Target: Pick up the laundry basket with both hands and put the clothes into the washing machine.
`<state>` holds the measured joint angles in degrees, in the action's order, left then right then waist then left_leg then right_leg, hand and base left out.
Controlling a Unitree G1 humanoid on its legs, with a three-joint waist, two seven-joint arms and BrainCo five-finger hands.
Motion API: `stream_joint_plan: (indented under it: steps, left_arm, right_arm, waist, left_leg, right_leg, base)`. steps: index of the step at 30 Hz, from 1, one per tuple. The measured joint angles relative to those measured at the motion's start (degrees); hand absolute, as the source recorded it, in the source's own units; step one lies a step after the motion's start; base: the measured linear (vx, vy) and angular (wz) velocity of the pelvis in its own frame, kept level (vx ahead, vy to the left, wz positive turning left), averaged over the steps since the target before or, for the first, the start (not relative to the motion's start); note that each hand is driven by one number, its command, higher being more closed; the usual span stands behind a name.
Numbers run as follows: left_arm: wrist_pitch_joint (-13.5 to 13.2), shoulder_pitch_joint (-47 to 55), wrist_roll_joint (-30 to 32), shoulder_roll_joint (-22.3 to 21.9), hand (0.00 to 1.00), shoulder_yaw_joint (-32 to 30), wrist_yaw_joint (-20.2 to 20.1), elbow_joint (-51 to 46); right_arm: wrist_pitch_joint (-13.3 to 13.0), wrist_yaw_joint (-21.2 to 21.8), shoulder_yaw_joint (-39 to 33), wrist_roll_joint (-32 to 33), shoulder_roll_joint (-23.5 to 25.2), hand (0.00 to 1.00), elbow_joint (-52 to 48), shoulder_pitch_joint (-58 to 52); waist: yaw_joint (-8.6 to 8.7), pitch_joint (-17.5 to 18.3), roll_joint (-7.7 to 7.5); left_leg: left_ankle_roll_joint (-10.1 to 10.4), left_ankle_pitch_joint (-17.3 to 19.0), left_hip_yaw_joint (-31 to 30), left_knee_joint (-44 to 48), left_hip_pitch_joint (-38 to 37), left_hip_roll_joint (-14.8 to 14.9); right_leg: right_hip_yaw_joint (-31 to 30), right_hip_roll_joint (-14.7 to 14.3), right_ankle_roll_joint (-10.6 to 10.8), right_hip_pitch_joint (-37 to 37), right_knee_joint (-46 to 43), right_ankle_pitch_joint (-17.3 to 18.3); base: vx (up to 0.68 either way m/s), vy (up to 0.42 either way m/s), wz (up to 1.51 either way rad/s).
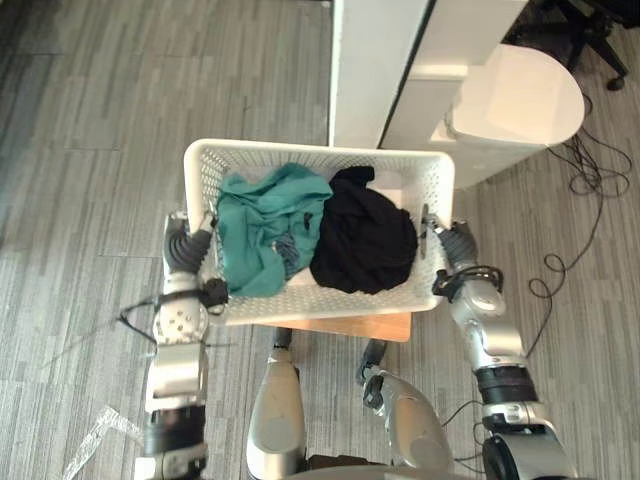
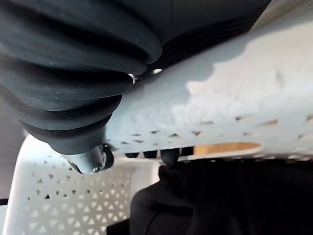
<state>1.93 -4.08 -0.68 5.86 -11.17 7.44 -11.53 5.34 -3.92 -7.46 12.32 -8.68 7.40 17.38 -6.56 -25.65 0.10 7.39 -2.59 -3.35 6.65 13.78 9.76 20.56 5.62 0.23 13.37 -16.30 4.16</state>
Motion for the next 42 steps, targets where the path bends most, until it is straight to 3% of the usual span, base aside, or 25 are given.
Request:
stream_joint_plan:
  steps: [3,5,7,9,10,14,15,16,18,20,24,25,26,27,28,29,31,32,33,34,35,39,40,41,42]
  left_arm:
    - [-0.1,8.3,-2.5,-0.4,1.00,1.8,-0.3,-5.0]
    - [-0.5,12.6,-3.1,-1.3,1.00,1.8,-1.5,-7.7]
    - [-1.4,17.8,-3.2,-2.7,1.00,3.1,-3.2,-9.2]
    - [-2.6,21.5,-3.2,-3.8,1.00,5.7,-4.3,-9.6]
    - [-2.6,21.2,-3.2,-3.8,1.00,7.3,-5.0,-9.1]
    - [-2.0,17.6,-3.0,-3.6,1.00,9.3,-6.2,-5.7]
    - [-1.2,17.7,-2.6,-3.6,1.00,9.0,-6.2,-4.8]
    - [-1.2,18.7,-2.6,-3.9,1.00,8.2,-6.3,-5.0]
    - [-1.1,22.1,-2.6,-4.0,1.00,5.1,-5.6,-7.0]
    - [-1.3,25.3,-2.8,-4.0,1.00,3.6,-5.3,-10.3]
    - [-1.8,27.2,-4.9,-5.9,1.00,1.5,-4.5,-10.3]
    - [-1.8,26.2,-5.6,-5.8,1.00,1.2,-3.2,-9.2]
    - [-1.8,25.5,-6.0,-5.8,1.00,0.9,-2.6,-8.3]
    - [-1.7,24.4,-6.2,-5.7,1.00,0.3,-1.9,-6.9]
    - [-1.7,24.0,-6.3,-5.6,1.00,-0.2,-1.8,-6.4]
    - [-1.7,24.1,-6.6,-6.3,1.00,-0.5,-0.9,-5.0]
    - [-1.7,25.4,-7.7,-6.9,1.00,-0.5,0.0,-4.7]
    - [-1.7,26.0,-8.1,-7.5,1.00,-0.5,0.5,-4.7]
    - [-1.8,26.0,-8.2,-7.4,1.00,-0.3,0.5,-4.7]
    - [-2.3,25.3,-8.2,-7.4,1.00,0.3,1.0,-4.7]
    - [-2.3,24.0,-7.9,-7.0,1.00,0.8,1.4,-4.7]
    - [-2.0,21.3,-6.9,-5.9,1.00,0.8,1.5,-4.5]
    - [-1.9,20.9,-6.8,-5.9,1.00,-0.5,2.1,-4.6]
    - [-1.7,20.8,-6.3,-5.9,1.00,-1.9,3.1,-4.8]
    - [-1.6,21.5,-6.3,-5.2,1.00,-3.0,3.4,-7.2]
  right_arm:
    - [-0.2,0.7,0.2,0.7,1.7,1.00,-5.1,-7.6]
    - [-0.2,1.6,0.3,0.7,2.6,1.00,-6.8,-10.8]
    - [-0.2,2.8,0.4,0.5,2.3,1.00,-9.7,-16.0]
    - [-0.5,3.6,-0.7,0.4,2.3,1.00,-11.8,-21.2]
    - [-0.5,3.7,-2.3,0.4,2.6,1.00,-12.4,-22.9]
    - [-0.4,3.6,-5.1,0.5,3.0,1.00,-14.0,-25.7]
    - [0.2,3.6,-4.8,0.3,3.6,1.00,-14.3,-27.0]
    - [0.5,3.6,-3.9,-0.1,4.0,1.00,-15.5,-27.5]
    - [0.6,3.5,0.0,-1.8,4.6,1.00,-17.5,-27.8]
    - [0.6,3.5,1.9,-1.8,4.8,1.00,-17.0,-26.9]
    - [0.6,3.6,4.2,-3.0,3.0,1.00,-3.6,-14.4]
    - [0.6,3.5,4.8,-3.9,2.7,1.00,-0.1,-10.2]
    - [0.6,3.4,5.1,-4.0,2.5,1.00,1.0,-8.9]
    - [0.7,3.0,5.8,-4.0,2.5,1.00,3.2,-6.9]
    - [0.7,2.9,6.3,-4.0,2.6,1.00,4.4,-5.9]
    - [0.8,2.7,8.7,-4.1,2.2,1.00,7.8,-3.2]
    - [1.2,2.0,10.3,-4.8,1.5,1.00,9.2,-1.7]
    - [1.3,1.2,10.9,-6.2,1.7,1.00,9.2,-1.5]
    - [1.3,1.1,10.7,-6.4,1.6,1.00,9.2,-1.4]
    - [1.2,0.8,10.1,-6.8,1.4,1.00,9.1,-0.6]
    - [1.0,0.2,9.1,-7.4,1.4,1.00,9.1,-0.5]
    - [0.9,-2.1,8.9,-7.5,1.9,1.00,8.6,0.3]
    - [0.9,-2.4,9.4,-7.7,3.3,1.00,8.6,1.1]
    - [1.0,-2.6,10.2,-8.0,4.4,1.00,7.9,1.3]
    - [1.0,-3.3,10.8,-8.4,5.3,1.00,6.1,1.2]
  waist:
    - [0.85,4.3,-0.54]
    - [1.19,4.5,-0.46]
    - [2.19,7.4,1.04]
    - [4.92,11.1,3.39]
    - [6.34,12.4,3.45]
    - [7.73,12.4,2.95]
    - [7.36,12.6,2.38]
    - [6.86,12.7,2.65]
    - [5.37,13.3,1.86]
    - [3.15,15.6,1.32]
    - [-0.18,21.7,0.87]
    - [-1.08,21.7,0.63]
    - [-1.05,21.6,0.41]
    - [-1.07,21.6,-0.82]
    - [-1.01,21.6,-1.51]
    - [-1.04,21.6,-1.39]
    - [-0.45,21.7,-1.03]
    - [-0.12,21.4,-1.96]
    - [-0.28,21.6,-2.60]
    - [-0.30,21.5,-3.01]
    - [0.35,21.4,-2.54]
    - [1.25,20.1,-2.83]
    - [0.80,19.4,-2.64]
    - [0.69,18.8,-1.28]
    - [0.13,17.8,-1.27]
  left_leg:
    - [-0.7,0.1,-1.4,-1.5,-2.1,-0.1]
    - [-1.0,8.6,-1.4,18.8,0.1,-0.8]
    - [2.5,13.8,-2.3,31.5,-1.7,-0.9]
    - [6.0,18.1,-6.5,30.9,-5.5,-1.3]
    - [3.3,21.8,-6.6,25.2,-8.3,-2.4]
    - [-3.1,24.6,-2.0,20.8,-8.4,-6.2]
    - [-5.8,22.9,0.4,20.8,-8.6,-7.4]
    - [-6.7,22.6,4.4,19.9,-9.2,-6.8]
    - [-9.2,22.8,13.4,19.7,-10.5,-6.9]
    - [-10.3,21.5,19.8,17.7,-10.5,-6.5]
    - [-9.9,17.4,33.9,14.2,-5.5,-2.9]
    - [-9.1,16.2,38.3,14.3,-4.2,-0.8]
    - [-8.7,15.7,40.2,14.4,-3.8,0.3]
    - [-7.7,14.9,44.3,15.4,-3.7,2.4]
    - [-7.5,14.9,45.9,16.6,-3.7,3.9]
    - [-7.4,14.8,46.0,20.4,-4.1,8.9]
    - [-8.4,14.3,41.0,22.8,-5.4,12.9]
    - [-12.6,13.3,29.9,26.8,-4.4,14.0]
    - [-10.4,15.1,24.5,26.4,-4.3,11.9]
    - [-7.0,17.3,14.3,26.0,-2.9,6.7]
    - [-6.8,19.1,8.2,25.7,-0.6,3.2]
    - [-7.6,19.9,5.0,19.7,2.0,-1.6]
    - [-4.2,18.6,7.1,16.4,-1.6,-2.3]
    - [-3.8,18.1,9.7,16.9,-3.4,-0.6]
    - [-4.2,17.7,10.5,28.4,0.1,0.4]
  right_leg:
    - [1.9,1.5,-1.9,-0.3,-3.4,3.1]
    - [1.0,2.4,-2.4,-2.5,-4.7,3.3]
    - [-0.9,1.4,-2.4,-3.8,-4.5,3.3]
    - [-2.4,0.4,-1.9,-2.9,-5.1,2.9]
    - [-5.2,0.9,-1.3,0.7,-7.0,1.7]
    - [-8.1,4.1,1.0,5.5,-8.5,-1.9]
    - [-9.5,4.3,2.4,5.4,-5.4,-5.8]
    - [-8.8,4.7,1.9,5.0,-6.6,-5.2]
    - [-2.1,9.6,0.0,5.0,-29.7,6.7]
    - [5.4,13.1,-0.3,-0.2,-33.2,10.6]
    - [17.3,20.8,0.5,-8.2,-24.8,12.4]
    - [17.6,21.5,2.3,-8.7,-19.9,11.3]
    - [17.2,21.3,3.9,-9.3,-16.3,9.9]
    - [15.9,20.2,6.2,-10.0,-8.6,4.2]
    - [14.7,18.8,10.0,-10.0,-5.4,4.0]
    - [11.1,12.7,10.5,-10.0,1.0,4.2]
    - [5.0,6.9,8.4,-10.3,4.9,3.0]
    - [-0.4,2.9,5.5,-11.2,7.9,1.1]
    - [-2.7,2.6,5.0,-11.1,8.9,0.8]
    - [-6.1,0.8,4.5,-11.1,10.9,0.5]
    - [-9.0,-0.8,3.8,-11.0,11.7,0.2]
    - [-14.7,-0.2,3.0,-11.1,11.7,1.4]
    - [-16.5,-0.2,3.6,-10.0,9.2,2.3]
    - [-14.8,-1.8,3.0,-9.9,5.9,2.9]
    - [-13.1,-2.5,0.4,-12.2,5.8,2.7]
  base:
    - [0.05,-0.067,0.34]
    - [0.10,-0.033,-0.35]
    - [0.06,0.030,-0.65]
    - [0.02,0.187,-0.60]
    - [-0.08,0.277,-0.73]
    - [-0.18,0.273,-0.42]
    - [-0.32,0.242,-0.83]
    - [-0.40,0.269,-1.37]
    - [-0.33,0.202,-1.61]
    - [-0.22,0.067,-1.66]
    - [-0.23,-0.070,-1.99]
    - [-0.27,-0.181,-2.16]
    - [-0.25,-0.272,-2.00]
    - [-0.18,-0.294,-1.50]
    - [-0.22,-0.539,-2.38]
    - [-0.14,-0.494,-2.45]
    - [-0.08,-0.477,-2.49]
    - [-0.02,-0.415,-2.15]
    - [0.02,-0.347,-2.55]
    - [0.08,-0.131,-1.88]
    - [0.15,-0.086,-1.63]
    - [0.16,0.023,-0.82]
    - [0.22,0.071,-0.99]
    - [0.32,0.016,-1.06]
    - [0.33,-0.030,-0.89]
